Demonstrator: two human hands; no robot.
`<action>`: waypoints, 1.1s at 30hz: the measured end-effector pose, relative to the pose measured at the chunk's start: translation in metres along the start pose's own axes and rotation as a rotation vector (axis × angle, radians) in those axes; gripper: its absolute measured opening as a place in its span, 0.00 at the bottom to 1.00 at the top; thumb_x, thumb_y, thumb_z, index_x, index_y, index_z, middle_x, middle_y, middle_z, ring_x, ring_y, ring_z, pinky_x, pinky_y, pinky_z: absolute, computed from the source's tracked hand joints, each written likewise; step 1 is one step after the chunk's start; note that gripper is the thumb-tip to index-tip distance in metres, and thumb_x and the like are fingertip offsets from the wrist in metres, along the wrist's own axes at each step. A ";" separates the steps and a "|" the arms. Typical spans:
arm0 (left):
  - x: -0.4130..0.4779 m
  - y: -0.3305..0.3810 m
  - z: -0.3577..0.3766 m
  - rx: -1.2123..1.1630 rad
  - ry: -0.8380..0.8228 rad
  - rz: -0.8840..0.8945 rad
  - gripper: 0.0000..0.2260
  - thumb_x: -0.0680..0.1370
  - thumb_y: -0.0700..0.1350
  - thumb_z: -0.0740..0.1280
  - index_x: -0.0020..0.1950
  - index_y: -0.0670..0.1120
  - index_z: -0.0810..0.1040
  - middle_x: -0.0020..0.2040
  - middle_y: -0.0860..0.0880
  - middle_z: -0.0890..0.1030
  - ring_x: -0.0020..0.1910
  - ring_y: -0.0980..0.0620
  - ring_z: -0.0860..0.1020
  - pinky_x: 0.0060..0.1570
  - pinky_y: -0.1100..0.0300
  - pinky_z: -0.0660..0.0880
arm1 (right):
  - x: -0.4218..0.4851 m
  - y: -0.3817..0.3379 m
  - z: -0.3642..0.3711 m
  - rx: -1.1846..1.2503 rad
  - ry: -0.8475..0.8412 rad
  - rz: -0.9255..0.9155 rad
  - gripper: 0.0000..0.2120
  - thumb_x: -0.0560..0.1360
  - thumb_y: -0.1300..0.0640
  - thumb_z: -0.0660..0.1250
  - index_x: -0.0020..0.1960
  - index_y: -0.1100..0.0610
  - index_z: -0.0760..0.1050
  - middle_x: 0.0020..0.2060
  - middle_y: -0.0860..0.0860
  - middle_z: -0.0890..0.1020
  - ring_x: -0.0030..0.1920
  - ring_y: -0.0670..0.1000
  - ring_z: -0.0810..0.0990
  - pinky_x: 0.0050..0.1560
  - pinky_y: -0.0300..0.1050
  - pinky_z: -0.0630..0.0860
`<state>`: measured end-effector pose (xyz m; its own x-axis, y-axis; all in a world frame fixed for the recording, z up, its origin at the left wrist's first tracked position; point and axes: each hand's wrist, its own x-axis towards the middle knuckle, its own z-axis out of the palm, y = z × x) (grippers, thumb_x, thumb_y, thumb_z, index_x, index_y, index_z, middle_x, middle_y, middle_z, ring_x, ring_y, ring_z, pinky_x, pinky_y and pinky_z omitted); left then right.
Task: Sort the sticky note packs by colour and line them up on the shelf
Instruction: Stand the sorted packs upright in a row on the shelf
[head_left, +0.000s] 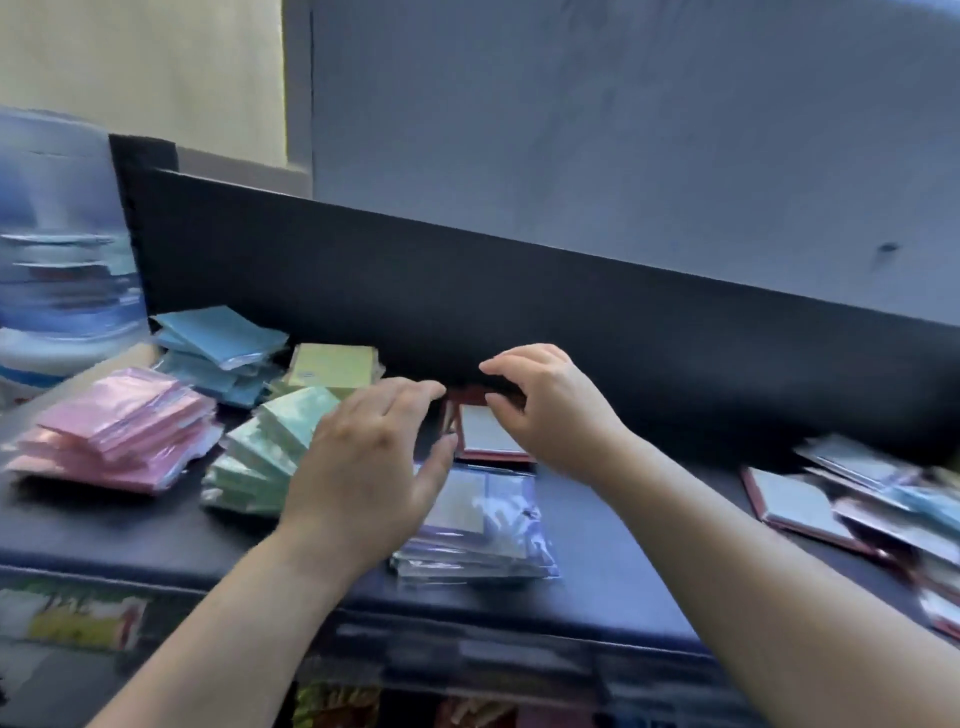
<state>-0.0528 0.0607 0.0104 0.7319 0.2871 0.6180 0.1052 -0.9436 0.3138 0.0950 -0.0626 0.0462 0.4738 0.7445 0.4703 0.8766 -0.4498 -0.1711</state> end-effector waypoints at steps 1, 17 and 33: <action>0.003 0.013 0.007 -0.009 -0.014 0.028 0.23 0.74 0.56 0.57 0.61 0.44 0.76 0.54 0.47 0.80 0.53 0.45 0.79 0.54 0.51 0.75 | -0.013 0.011 -0.007 -0.007 0.004 0.026 0.16 0.75 0.57 0.65 0.63 0.56 0.76 0.59 0.50 0.79 0.64 0.52 0.71 0.63 0.47 0.70; 0.026 0.245 0.132 -0.124 -0.288 0.219 0.19 0.78 0.55 0.60 0.67 0.51 0.71 0.62 0.54 0.75 0.61 0.50 0.72 0.58 0.57 0.70 | -0.203 0.194 -0.126 -0.111 -0.017 0.311 0.17 0.77 0.54 0.63 0.65 0.53 0.74 0.63 0.48 0.75 0.66 0.49 0.68 0.65 0.43 0.66; 0.106 0.368 0.249 -0.091 -0.534 -0.027 0.16 0.80 0.49 0.57 0.67 0.49 0.71 0.61 0.46 0.73 0.44 0.49 0.75 0.45 0.58 0.70 | -0.267 0.328 -0.144 -0.162 -0.071 0.562 0.28 0.76 0.38 0.58 0.72 0.50 0.65 0.69 0.49 0.69 0.70 0.51 0.64 0.71 0.48 0.59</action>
<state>0.2314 -0.2971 0.0118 0.9725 0.1654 0.1641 0.0877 -0.9122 0.4002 0.2442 -0.4798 -0.0105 0.8712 0.3991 0.2860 0.4684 -0.8502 -0.2402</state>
